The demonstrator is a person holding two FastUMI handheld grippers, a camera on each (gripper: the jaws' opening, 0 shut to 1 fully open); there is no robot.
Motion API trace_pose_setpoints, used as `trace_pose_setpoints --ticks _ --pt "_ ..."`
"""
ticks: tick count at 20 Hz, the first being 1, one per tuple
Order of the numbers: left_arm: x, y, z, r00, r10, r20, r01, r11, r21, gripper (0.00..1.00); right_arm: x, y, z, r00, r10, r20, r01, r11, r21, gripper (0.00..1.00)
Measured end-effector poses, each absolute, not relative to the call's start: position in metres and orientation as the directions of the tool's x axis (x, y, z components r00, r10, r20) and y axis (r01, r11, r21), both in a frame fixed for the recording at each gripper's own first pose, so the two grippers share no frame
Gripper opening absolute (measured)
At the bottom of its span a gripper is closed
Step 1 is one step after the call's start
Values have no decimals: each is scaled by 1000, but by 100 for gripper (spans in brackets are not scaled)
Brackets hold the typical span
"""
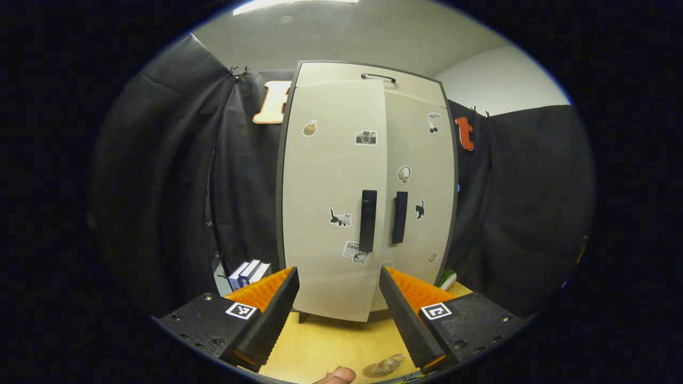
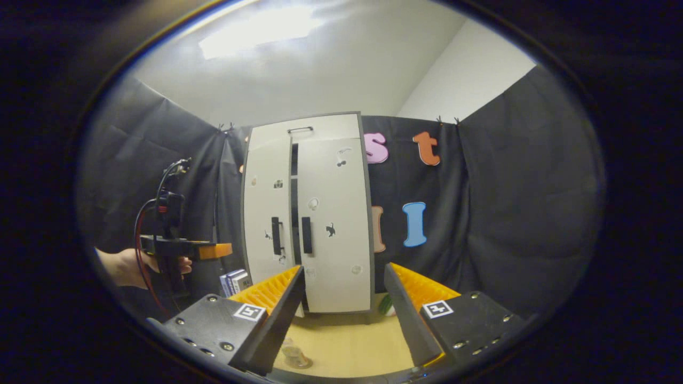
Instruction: Grasp the bottle in the cabinet with the left hand and place it on the coaster, then close the right door with the right hand and the left door with the left hand.
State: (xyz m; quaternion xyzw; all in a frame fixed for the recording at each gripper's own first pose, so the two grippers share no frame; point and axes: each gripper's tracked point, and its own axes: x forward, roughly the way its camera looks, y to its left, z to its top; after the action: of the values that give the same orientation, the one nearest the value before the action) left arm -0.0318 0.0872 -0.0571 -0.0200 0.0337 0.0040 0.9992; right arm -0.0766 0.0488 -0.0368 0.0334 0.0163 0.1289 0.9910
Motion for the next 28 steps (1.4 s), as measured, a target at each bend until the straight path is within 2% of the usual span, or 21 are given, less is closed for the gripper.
trace_pose_setpoints --ticks 5,6,7,8,10,11,13,14,15,17,25,26,27,28 --pt "-49 81 -66 995 2 -101 -7 999 -46 96 -79 43 -48 975 214 -66 -209 975 69 91" --pt "-50 81 -65 995 -6 -99 1 999 -50 96 -77 44 -45 977 206 -59 -202 977 70 88" --pt "-51 81 -64 996 -12 -92 7 999 -53 96 -76 48 -42 977 206 -51 -201 977 76 91" --pt "-51 84 -64 996 -12 -91 7 999 -51 92 -74 52 -41 978 205 -46 -201 976 84 91" --pt "-54 95 -66 995 2 -97 -7 999 -51 92 -68 59 -42 978 201 -46 -196 976 95 88" --pt "-56 102 -67 995 10 -97 -15 998 -53 96 -65 65 -43 978 204 -47 -199 975 97 88" --pt "-58 116 -70 995 28 -95 -34 998 -59 92 -59 80 -44 976 211 -48 -206 975 89 91" --pt "-60 125 -73 994 41 -100 -48 997 -64 96 -55 86 -46 977 208 -52 -204 976 81 88" --pt "-61 130 -76 993 41 -110 -49 996 -70 96 -51 91 -47 977 205 -55 -201 977 73 91" --pt "-62 138 -78 993 40 -115 -48 996 -71 96 -43 109 -47 975 215 -61 -211 975 68 91" --pt "-58 143 -72 999 13 -41 -13 1000 -20 96 -30 128 -54 980 183 -79 -180 983 42 91" --pt "-58 140 -73 999 2 -37 -2 1000 -16 96 -31 128 -53 981 174 -81 -172 985 34 88" --pt "-59 133 -71 1000 -19 -25 18 1000 -20 92 -35 127 -52 983 169 -77 -168 986 25 91" --pt "-59 126 -70 999 -35 -19 34 999 -28 96 -38 127 -51 983 169 -74 -167 986 21 92"
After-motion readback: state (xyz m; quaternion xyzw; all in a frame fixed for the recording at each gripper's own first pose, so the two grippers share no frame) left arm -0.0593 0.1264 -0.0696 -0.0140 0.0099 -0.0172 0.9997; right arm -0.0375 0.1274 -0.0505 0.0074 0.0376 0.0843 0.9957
